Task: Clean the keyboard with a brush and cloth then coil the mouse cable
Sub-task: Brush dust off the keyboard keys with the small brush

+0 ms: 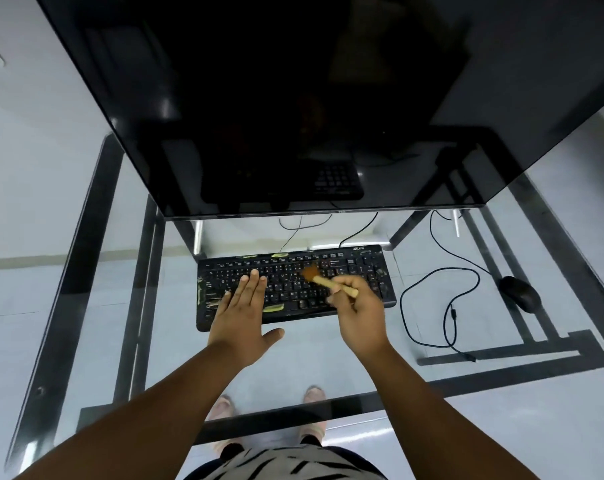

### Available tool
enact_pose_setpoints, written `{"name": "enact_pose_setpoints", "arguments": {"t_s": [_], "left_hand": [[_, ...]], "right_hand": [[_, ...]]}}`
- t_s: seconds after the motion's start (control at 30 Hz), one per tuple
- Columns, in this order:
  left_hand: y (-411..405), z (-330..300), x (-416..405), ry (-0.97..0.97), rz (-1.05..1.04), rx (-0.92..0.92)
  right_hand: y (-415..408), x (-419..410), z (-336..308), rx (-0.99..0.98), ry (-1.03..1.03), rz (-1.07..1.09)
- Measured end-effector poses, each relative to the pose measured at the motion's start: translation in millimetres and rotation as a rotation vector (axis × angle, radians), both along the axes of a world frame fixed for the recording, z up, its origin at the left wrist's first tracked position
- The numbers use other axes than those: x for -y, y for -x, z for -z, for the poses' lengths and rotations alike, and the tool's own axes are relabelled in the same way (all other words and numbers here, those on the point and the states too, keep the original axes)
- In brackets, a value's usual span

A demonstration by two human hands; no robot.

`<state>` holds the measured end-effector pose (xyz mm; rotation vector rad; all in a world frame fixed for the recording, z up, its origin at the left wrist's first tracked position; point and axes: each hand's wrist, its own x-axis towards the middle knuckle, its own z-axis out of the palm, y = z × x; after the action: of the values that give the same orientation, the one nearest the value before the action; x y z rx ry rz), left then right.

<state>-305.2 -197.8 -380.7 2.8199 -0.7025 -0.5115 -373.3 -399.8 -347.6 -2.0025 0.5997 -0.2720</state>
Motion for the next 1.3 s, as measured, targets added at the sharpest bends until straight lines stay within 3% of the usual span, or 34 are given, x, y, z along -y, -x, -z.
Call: {"name": "enact_pose_setpoints", "arguments": {"t_s": [0.07, 0.13, 0.2, 0.27, 0.33, 0.4, 0.47, 0.53, 0.6, 0.67, 0.73, 0.83, 0.93, 1.07, 1.13, 1.2, 1.3], "left_hand": [[0.5, -1.3, 8.4, -0.001, -0.006, -0.011], [0.8, -2.2, 15.6, -0.005, -0.012, -0.016], [2.4, -2.7, 22.8, -0.009, -0.004, -0.018], [4.7, -2.2, 28.9, -0.006, 0.002, -0.025], [5.7, -2.0, 33.4, -0.003, 0.003, -0.036], [6.4, -1.5, 40.1, -0.006, 0.004, -0.047], [7.7, -2.0, 45.1, -0.011, 0.009, -0.051], [9.1, -2.2, 49.5, -0.017, 0.015, -0.052], [9.3, -2.2, 52.9, -0.022, 0.012, -0.056], [9.4, -1.9, 56.7, -0.02, 0.003, -0.066], [9.9, -1.4, 60.7, -0.02, 0.002, -0.069], [10.6, -1.0, 64.7, -0.03, 0.0, -0.069], [12.3, -1.2, 66.8, -0.038, -0.012, -0.063], [13.7, -1.2, 68.8, -0.066, -0.012, -0.058], [13.2, -1.0, 68.9, -0.071, -0.013, -0.058], [13.3, -1.2, 68.4, -0.07, -0.018, -0.058], [14.4, -1.2, 66.6, -0.074, -0.021, -0.055]], "right_hand": [[2.9, 7.6, 1.6, -0.032, 0.072, -0.034], [3.7, 17.7, 2.9, -0.04, 0.182, 0.11], [3.9, 27.6, 2.5, 0.006, 0.152, 0.177], [4.0, 32.2, -0.6, 0.008, 0.064, 0.057], [5.6, 37.8, 1.9, -0.036, 0.119, 0.005], [7.4, 48.9, 2.6, -0.067, 0.215, 0.145], [9.9, 58.6, 2.4, -0.035, 0.147, 0.205], [13.3, 64.0, 0.8, -0.022, 0.06, 0.093], [18.1, 69.8, 3.7, -0.064, 0.104, 0.038], [22.0, 78.2, 5.0, -0.092, 0.189, 0.143], [24.3, 85.1, 3.8, -0.063, 0.138, 0.192], [27.5, 89.4, 0.8, -0.1, 0.103, 0.076], [27.8, 98.0, 2.9, -0.097, 0.223, 0.207], [23.5, 98.9, -0.9, -0.041, 0.08, 0.105], [22.8, 100.2, 0.9, -0.076, 0.15, 0.083], [21.4, 103.5, 1.1, -0.084, 0.209, 0.197], [17.1, 100.8, -1.1, -0.032, 0.069, 0.132]]}}
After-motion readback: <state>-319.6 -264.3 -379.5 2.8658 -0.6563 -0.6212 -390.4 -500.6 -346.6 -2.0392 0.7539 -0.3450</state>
